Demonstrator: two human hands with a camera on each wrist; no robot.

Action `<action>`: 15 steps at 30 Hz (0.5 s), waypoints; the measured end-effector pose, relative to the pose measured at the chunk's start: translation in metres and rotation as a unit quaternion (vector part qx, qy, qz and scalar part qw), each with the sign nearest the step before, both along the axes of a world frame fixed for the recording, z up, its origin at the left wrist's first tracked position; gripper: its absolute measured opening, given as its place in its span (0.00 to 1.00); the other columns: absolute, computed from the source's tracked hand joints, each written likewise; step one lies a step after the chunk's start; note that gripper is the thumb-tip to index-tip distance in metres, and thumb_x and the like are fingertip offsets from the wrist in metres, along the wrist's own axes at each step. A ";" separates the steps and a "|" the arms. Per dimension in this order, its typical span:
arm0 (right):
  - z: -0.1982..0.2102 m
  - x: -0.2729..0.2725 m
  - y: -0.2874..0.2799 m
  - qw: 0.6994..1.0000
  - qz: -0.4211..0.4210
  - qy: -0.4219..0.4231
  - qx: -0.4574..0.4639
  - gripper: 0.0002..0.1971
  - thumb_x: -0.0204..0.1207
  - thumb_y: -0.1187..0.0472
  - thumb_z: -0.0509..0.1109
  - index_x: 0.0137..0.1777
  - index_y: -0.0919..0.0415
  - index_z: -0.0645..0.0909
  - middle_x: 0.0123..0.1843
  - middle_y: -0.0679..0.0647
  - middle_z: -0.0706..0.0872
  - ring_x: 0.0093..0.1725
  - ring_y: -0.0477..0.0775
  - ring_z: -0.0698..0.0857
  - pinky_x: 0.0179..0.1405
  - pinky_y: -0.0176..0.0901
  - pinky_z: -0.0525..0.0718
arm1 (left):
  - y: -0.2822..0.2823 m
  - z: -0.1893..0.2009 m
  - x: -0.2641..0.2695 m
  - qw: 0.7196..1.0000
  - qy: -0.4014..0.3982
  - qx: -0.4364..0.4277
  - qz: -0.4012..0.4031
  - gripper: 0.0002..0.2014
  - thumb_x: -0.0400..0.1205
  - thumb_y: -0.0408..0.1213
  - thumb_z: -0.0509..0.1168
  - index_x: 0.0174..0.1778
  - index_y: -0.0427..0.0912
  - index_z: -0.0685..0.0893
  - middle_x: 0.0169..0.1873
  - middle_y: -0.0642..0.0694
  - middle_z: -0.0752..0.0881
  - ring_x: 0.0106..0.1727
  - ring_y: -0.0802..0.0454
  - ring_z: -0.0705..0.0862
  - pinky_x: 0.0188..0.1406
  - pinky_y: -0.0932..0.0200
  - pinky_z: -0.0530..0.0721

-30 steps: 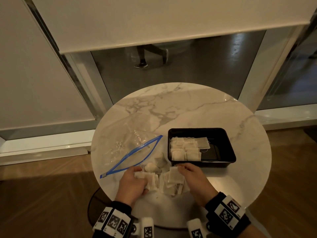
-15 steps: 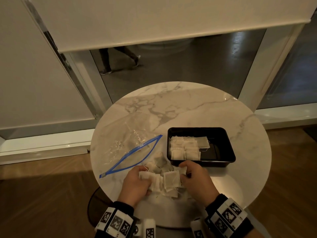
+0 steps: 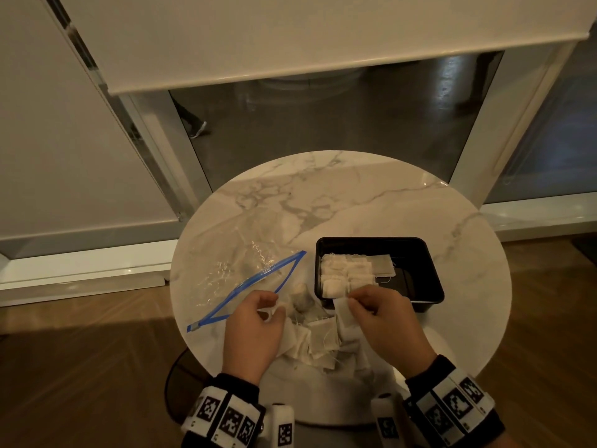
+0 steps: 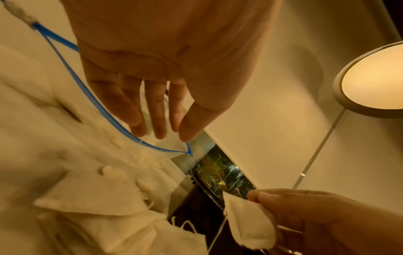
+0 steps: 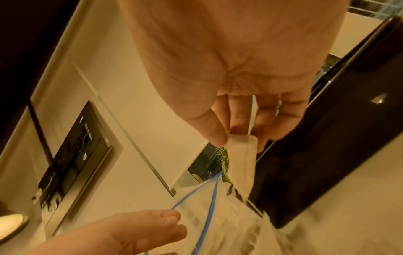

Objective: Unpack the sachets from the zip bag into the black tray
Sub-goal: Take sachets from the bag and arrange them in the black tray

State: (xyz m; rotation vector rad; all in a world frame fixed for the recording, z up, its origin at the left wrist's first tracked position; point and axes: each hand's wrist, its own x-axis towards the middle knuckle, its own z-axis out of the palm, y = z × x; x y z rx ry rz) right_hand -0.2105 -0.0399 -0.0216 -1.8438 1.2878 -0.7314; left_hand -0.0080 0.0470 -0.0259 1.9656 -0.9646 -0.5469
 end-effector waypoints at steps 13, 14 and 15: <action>0.017 -0.004 -0.006 0.964 -0.002 -0.240 0.115 0.09 0.79 0.66 0.74 0.58 0.58 0.87 0.41 0.49 0.92 0.41 0.45 0.91 0.36 0.32 0.85 | -0.025 0.022 -0.053 0.963 0.226 -0.061 -0.133 0.09 0.83 0.39 0.71 0.59 0.44 0.88 0.44 0.44 0.93 0.44 0.50 0.91 0.42 0.57 0.90; 0.016 -0.006 -0.007 0.963 -0.004 -0.242 0.117 0.08 0.79 0.66 0.74 0.56 0.59 0.87 0.42 0.50 0.92 0.41 0.45 0.91 0.36 0.32 0.85 | -0.026 0.022 -0.053 0.963 0.225 -0.068 -0.130 0.09 0.83 0.38 0.72 0.58 0.43 0.89 0.43 0.43 0.93 0.42 0.50 0.91 0.41 0.57 0.90; 0.017 -0.007 -0.007 0.962 -0.004 -0.245 0.121 0.07 0.79 0.65 0.74 0.55 0.60 0.88 0.42 0.51 0.92 0.40 0.45 0.90 0.35 0.32 0.84 | -0.028 0.023 -0.054 0.963 0.227 -0.074 -0.129 0.08 0.83 0.37 0.72 0.56 0.43 0.89 0.42 0.42 0.93 0.41 0.52 0.91 0.41 0.58 0.90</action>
